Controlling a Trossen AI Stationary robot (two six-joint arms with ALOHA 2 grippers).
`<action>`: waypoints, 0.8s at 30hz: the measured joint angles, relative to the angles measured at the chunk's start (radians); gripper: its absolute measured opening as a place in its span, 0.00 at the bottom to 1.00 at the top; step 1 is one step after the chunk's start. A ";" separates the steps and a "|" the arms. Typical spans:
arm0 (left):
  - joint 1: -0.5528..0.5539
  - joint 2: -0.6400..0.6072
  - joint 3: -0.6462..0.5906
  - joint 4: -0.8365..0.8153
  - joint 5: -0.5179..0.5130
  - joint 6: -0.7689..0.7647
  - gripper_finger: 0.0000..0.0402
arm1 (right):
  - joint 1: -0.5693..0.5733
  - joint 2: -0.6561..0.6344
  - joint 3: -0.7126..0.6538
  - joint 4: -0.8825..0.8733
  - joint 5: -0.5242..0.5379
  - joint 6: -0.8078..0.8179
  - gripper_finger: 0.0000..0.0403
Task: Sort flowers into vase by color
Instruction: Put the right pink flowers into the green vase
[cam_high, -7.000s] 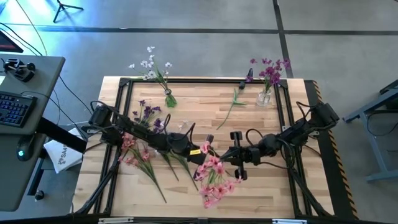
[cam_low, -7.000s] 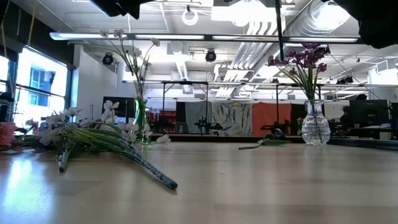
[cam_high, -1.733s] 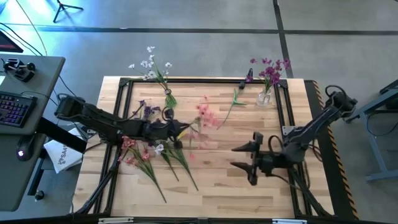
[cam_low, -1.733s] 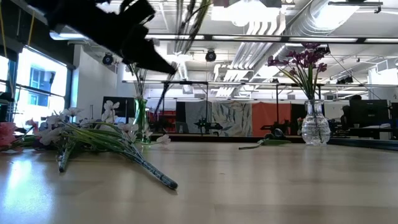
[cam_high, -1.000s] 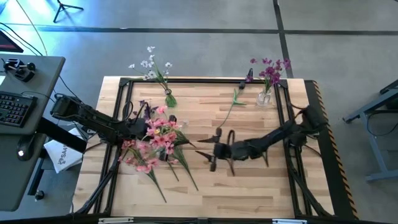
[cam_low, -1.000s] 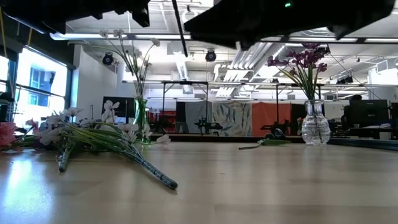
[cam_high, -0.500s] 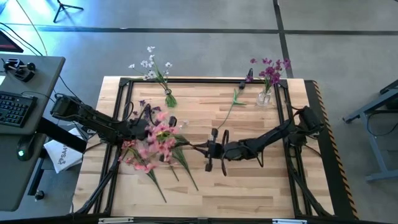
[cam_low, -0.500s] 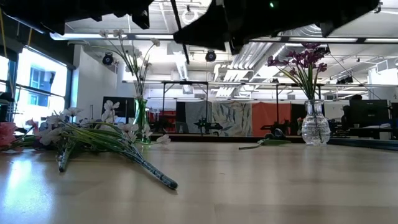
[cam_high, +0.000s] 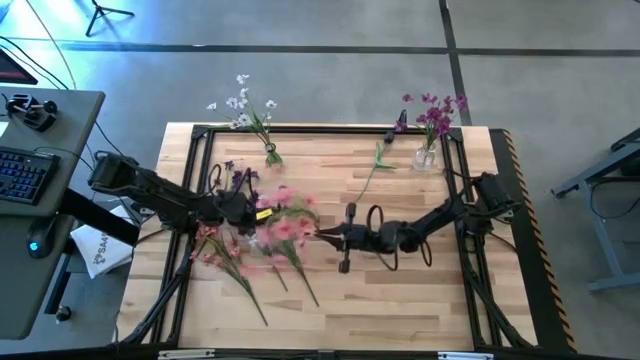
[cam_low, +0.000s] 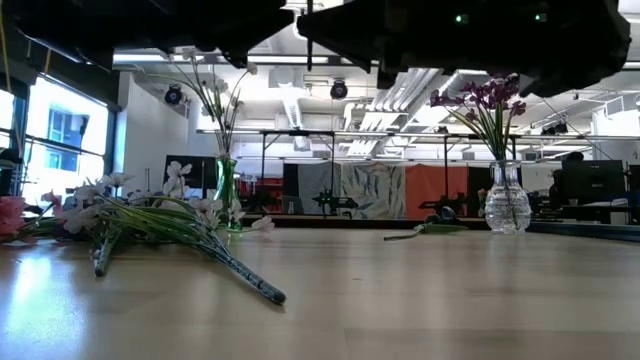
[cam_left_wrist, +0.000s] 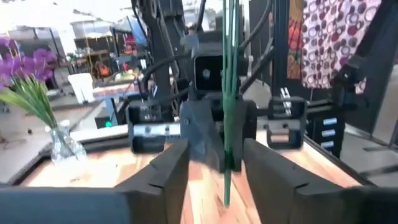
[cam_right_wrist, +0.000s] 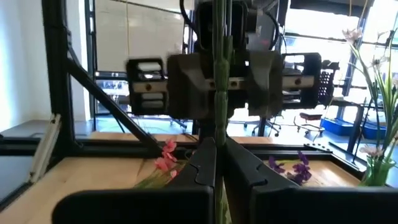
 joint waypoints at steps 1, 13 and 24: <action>-0.001 0.023 0.011 0.024 0.001 0.009 0.38 | -0.002 0.000 0.002 -0.010 -0.001 0.000 0.00; -0.040 0.132 0.161 0.000 -0.018 0.070 0.30 | -0.002 0.002 0.006 -0.056 0.005 0.009 0.00; -0.047 0.010 0.157 -0.178 -0.058 0.105 0.10 | -0.002 0.002 0.006 -0.129 0.024 0.035 0.00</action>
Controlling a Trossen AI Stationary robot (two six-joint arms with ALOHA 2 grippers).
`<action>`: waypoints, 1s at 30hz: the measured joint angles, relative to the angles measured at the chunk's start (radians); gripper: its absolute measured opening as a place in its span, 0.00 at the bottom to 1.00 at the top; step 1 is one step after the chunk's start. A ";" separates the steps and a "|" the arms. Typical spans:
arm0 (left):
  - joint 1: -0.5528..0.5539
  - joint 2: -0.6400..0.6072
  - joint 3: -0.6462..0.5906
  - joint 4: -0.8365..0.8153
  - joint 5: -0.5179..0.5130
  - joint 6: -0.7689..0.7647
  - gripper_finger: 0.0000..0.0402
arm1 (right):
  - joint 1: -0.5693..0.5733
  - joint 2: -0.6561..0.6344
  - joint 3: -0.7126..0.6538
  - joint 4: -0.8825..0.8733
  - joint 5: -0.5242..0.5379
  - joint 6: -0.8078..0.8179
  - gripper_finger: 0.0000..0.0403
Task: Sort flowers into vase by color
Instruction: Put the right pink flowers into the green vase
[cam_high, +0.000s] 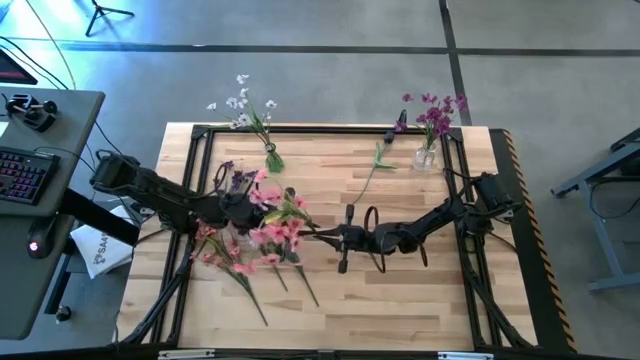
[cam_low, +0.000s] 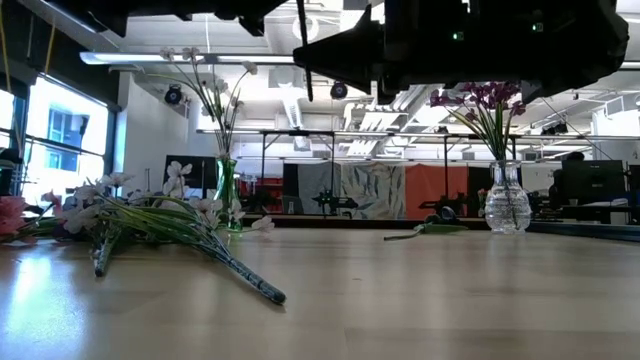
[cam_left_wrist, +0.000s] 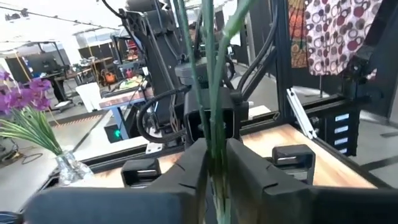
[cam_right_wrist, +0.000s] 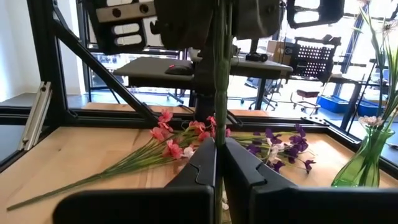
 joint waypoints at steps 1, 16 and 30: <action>-0.001 -0.011 0.000 -0.015 0.000 0.011 0.08 | 0.000 0.000 0.000 -0.004 0.000 0.000 0.00; -0.021 -0.227 0.001 -0.426 -0.251 -0.050 0.00 | -0.033 -0.038 0.000 -0.236 0.039 0.098 0.15; 0.333 -0.598 -0.022 -0.952 -0.434 -0.233 0.00 | -0.032 -0.017 -0.002 -0.559 0.295 0.358 0.33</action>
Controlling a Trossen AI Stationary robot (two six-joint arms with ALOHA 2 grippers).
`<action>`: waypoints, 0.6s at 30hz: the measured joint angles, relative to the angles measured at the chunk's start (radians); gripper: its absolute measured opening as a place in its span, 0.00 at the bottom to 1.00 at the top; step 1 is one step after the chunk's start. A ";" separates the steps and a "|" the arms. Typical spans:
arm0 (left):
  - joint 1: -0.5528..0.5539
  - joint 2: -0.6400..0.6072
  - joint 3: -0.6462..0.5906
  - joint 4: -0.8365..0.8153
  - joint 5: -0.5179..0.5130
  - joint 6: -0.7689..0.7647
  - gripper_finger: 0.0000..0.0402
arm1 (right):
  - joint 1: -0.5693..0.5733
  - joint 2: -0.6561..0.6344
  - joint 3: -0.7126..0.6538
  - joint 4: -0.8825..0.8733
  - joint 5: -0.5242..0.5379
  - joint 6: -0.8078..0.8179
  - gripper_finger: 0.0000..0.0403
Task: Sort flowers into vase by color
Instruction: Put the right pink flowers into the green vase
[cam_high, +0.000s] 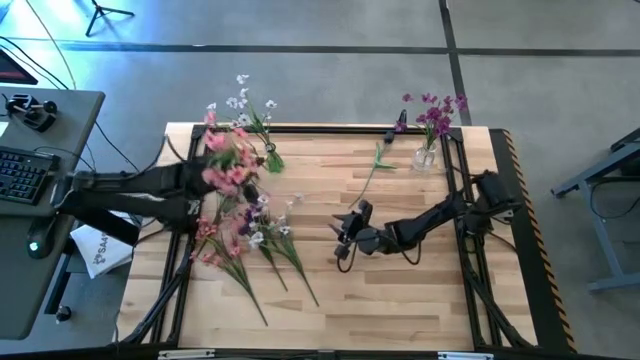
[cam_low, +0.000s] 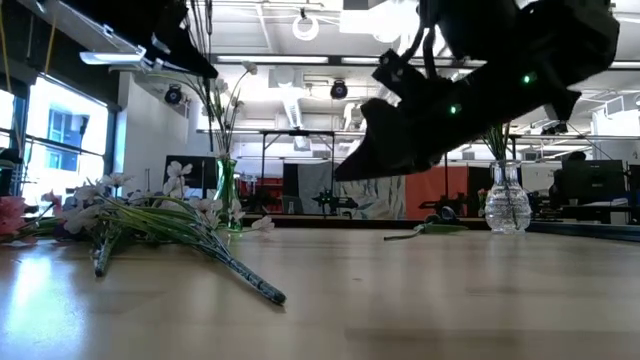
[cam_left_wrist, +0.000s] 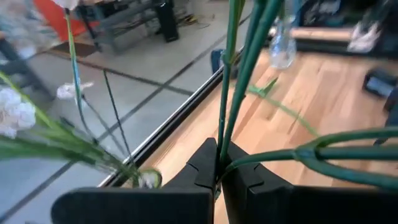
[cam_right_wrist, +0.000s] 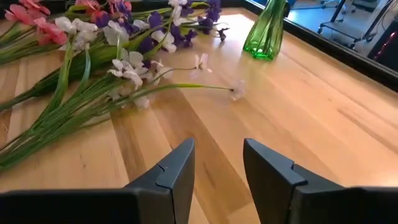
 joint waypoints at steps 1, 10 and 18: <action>0.058 -0.007 -0.004 0.015 0.064 0.013 0.00 | 0.000 0.015 0.000 0.023 0.001 0.000 0.33; 0.414 0.121 -0.016 0.226 0.316 0.075 0.00 | -0.001 0.063 0.000 0.196 -0.043 -0.095 0.33; 0.449 0.251 -0.016 0.268 0.335 0.061 0.00 | -0.001 0.062 0.000 0.196 -0.071 -0.097 0.33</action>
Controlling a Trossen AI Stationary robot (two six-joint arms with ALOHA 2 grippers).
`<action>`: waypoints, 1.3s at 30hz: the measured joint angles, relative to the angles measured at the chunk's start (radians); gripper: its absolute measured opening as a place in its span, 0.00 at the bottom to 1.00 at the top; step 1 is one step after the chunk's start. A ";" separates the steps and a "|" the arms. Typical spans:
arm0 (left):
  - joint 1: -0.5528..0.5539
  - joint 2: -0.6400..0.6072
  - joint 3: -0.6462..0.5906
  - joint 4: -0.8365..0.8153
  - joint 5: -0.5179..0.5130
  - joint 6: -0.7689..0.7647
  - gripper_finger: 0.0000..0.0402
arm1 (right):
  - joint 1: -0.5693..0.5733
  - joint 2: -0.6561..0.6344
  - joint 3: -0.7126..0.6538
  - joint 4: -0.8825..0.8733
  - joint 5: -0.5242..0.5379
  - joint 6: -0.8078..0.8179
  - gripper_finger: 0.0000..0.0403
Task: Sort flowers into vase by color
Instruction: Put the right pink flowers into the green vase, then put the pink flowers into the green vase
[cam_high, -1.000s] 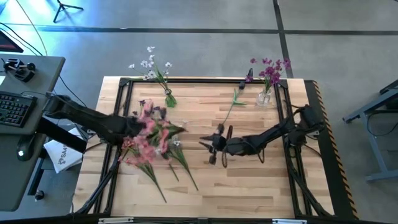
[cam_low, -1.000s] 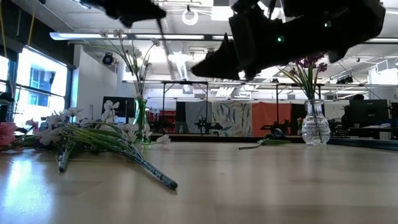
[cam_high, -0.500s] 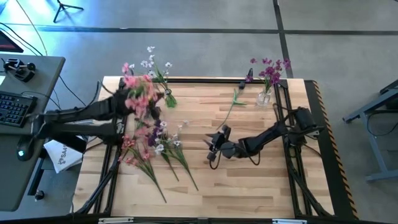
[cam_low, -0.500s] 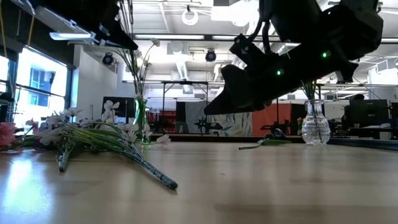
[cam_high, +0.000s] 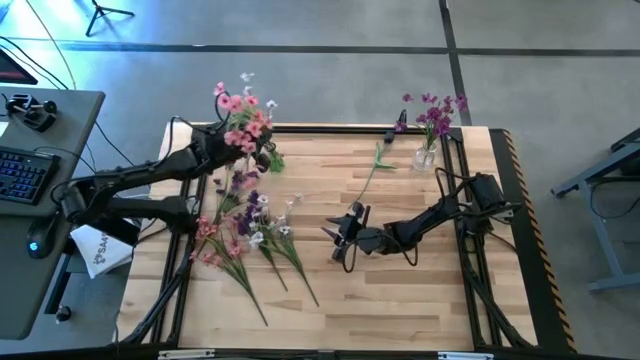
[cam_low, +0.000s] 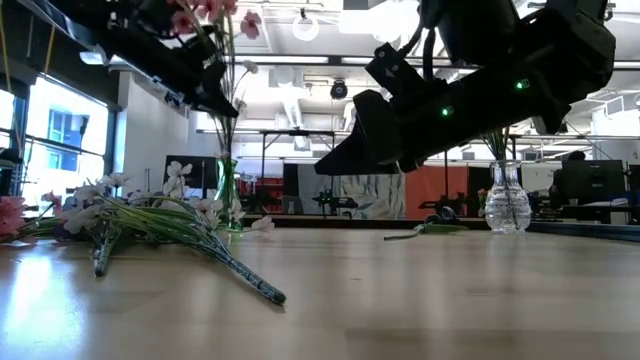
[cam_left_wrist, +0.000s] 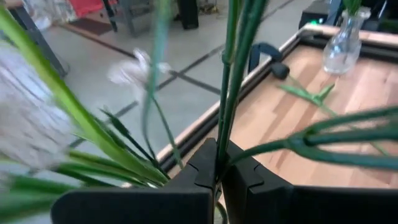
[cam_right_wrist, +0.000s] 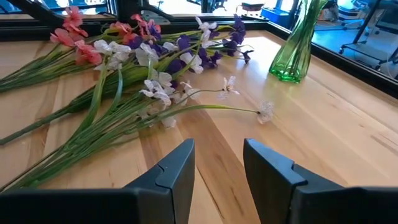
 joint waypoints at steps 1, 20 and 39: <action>0.000 0.012 0.000 -0.002 0.000 -0.010 0.00 | 0.000 0.000 0.000 0.000 0.000 0.000 0.33; 0.041 0.063 0.146 -0.395 0.114 -0.107 0.26 | 0.000 -0.002 0.000 0.000 -0.042 0.000 0.33; -0.128 -0.072 0.344 -1.118 0.051 -0.309 0.26 | 0.011 -0.160 0.001 -0.266 -0.039 0.012 0.33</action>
